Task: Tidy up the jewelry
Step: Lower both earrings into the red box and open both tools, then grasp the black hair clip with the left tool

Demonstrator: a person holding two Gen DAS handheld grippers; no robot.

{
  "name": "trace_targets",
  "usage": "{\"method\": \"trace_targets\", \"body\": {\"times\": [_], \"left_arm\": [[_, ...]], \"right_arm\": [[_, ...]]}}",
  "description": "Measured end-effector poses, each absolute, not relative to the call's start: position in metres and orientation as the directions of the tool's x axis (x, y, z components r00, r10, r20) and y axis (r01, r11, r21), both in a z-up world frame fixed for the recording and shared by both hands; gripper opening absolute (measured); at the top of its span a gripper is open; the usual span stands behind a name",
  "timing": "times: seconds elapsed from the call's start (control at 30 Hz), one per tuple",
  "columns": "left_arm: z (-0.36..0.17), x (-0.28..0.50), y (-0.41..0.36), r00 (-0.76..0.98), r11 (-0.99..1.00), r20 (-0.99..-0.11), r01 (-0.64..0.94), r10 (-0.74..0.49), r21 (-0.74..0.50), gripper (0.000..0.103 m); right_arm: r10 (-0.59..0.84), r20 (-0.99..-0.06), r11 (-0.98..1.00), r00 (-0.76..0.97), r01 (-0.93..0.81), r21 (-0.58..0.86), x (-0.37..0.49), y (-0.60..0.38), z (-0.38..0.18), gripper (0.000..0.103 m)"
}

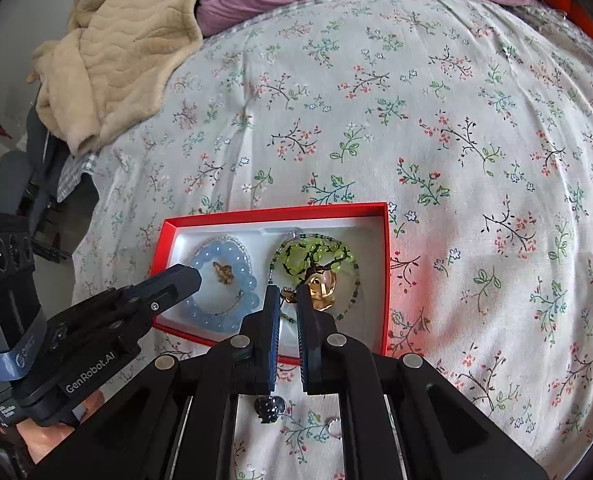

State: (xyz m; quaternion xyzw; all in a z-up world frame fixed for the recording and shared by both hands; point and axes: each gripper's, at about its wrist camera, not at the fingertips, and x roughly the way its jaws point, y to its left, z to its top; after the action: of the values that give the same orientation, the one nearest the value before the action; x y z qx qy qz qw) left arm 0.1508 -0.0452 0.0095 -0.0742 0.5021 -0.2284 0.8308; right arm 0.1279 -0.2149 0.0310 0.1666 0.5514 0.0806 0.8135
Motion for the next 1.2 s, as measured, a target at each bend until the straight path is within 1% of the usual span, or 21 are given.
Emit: {"method": "trace_targets", "body": {"times": [0.23, 0.27, 0.33, 0.37, 0.4, 0.47, 0.53, 0.6, 0.7, 0.73, 0.8, 0.93, 1.0, 1.07, 1.2], "left_arm": [[0.01, 0.151, -0.05, 0.398, 0.894, -0.812, 0.318, -0.427, -0.315, 0.011], [0.011, 0.151, -0.049, 0.397, 0.894, -0.812, 0.318, -0.427, -0.315, 0.012], [0.013, 0.149, -0.048, 0.404, 0.896, -0.811, 0.321, -0.423, -0.308, 0.02], [0.016, 0.148, -0.047, 0.41, 0.898, -0.81, 0.321, -0.419, -0.302, 0.027], [0.017, 0.147, -0.046, 0.413, 0.898, -0.809, 0.32, -0.418, -0.3, 0.034], [0.02, 0.143, -0.044, 0.419, 0.899, -0.807, 0.321, -0.416, -0.297, 0.038], [0.023, 0.139, -0.042, 0.422, 0.901, -0.808, 0.324, -0.411, -0.289, 0.041], [0.027, 0.133, -0.041, 0.433, 0.905, -0.808, 0.326, -0.399, -0.272, 0.049], [0.031, 0.123, -0.036, 0.451, 0.916, -0.811, 0.32, -0.373, -0.244, 0.073], [0.031, 0.12, -0.035, 0.457, 0.921, -0.814, 0.315, -0.358, -0.229, 0.076], [0.03, 0.114, -0.033, 0.464, 0.931, -0.824, 0.309, -0.325, -0.193, 0.086], [0.024, 0.1, -0.028, 0.458, 0.948, -0.853, 0.294, -0.25, -0.12, 0.092], [0.021, 0.092, -0.026, 0.456, 0.951, -0.859, 0.292, -0.233, -0.103, 0.095], [0.02, 0.085, -0.023, 0.456, 0.954, -0.863, 0.287, -0.22, -0.092, 0.096], [0.014, 0.072, -0.016, 0.451, 0.956, -0.869, 0.283, -0.202, -0.076, 0.098]], "right_arm": [[0.336, -0.861, 0.924, 0.381, 0.041, 0.38, 0.131, -0.217, 0.031, 0.01], [0.344, -0.857, 0.921, 0.385, 0.04, 0.388, 0.131, -0.218, 0.032, 0.01], [0.354, -0.851, 0.917, 0.388, 0.035, 0.397, 0.13, -0.219, 0.037, 0.012], [0.354, -0.849, 0.917, 0.392, 0.033, 0.398, 0.128, -0.22, 0.039, 0.017], [0.352, -0.847, 0.918, 0.397, 0.03, 0.395, 0.126, -0.221, 0.041, 0.026], [0.352, -0.844, 0.918, 0.404, 0.028, 0.396, 0.123, -0.223, 0.044, 0.034], [0.351, -0.844, 0.917, 0.406, 0.032, 0.397, 0.12, -0.226, 0.046, 0.034], [0.347, -0.844, 0.919, 0.409, 0.03, 0.393, 0.117, -0.228, 0.048, 0.035], [0.329, -0.849, 0.928, 0.414, 0.026, 0.372, 0.109, -0.23, 0.052, 0.036], [0.32, -0.852, 0.932, 0.415, 0.023, 0.361, 0.106, -0.231, 0.053, 0.038], [0.304, -0.858, 0.94, 0.413, 0.016, 0.341, 0.1, -0.231, 0.054, 0.049], [0.256, -0.875, 0.96, 0.411, -0.005, 0.279, 0.083, -0.233, 0.055, 0.06], [0.231, -0.882, 0.969, 0.41, -0.017, 0.246, 0.076, -0.232, 0.054, 0.065], [0.204, -0.891, 0.977, 0.406, -0.021, 0.214, 0.07, -0.23, 0.051, 0.067], [0.141, -0.913, 0.989, 0.382, -0.02, 0.145, 0.057, -0.227, 0.039, 0.069]]}}
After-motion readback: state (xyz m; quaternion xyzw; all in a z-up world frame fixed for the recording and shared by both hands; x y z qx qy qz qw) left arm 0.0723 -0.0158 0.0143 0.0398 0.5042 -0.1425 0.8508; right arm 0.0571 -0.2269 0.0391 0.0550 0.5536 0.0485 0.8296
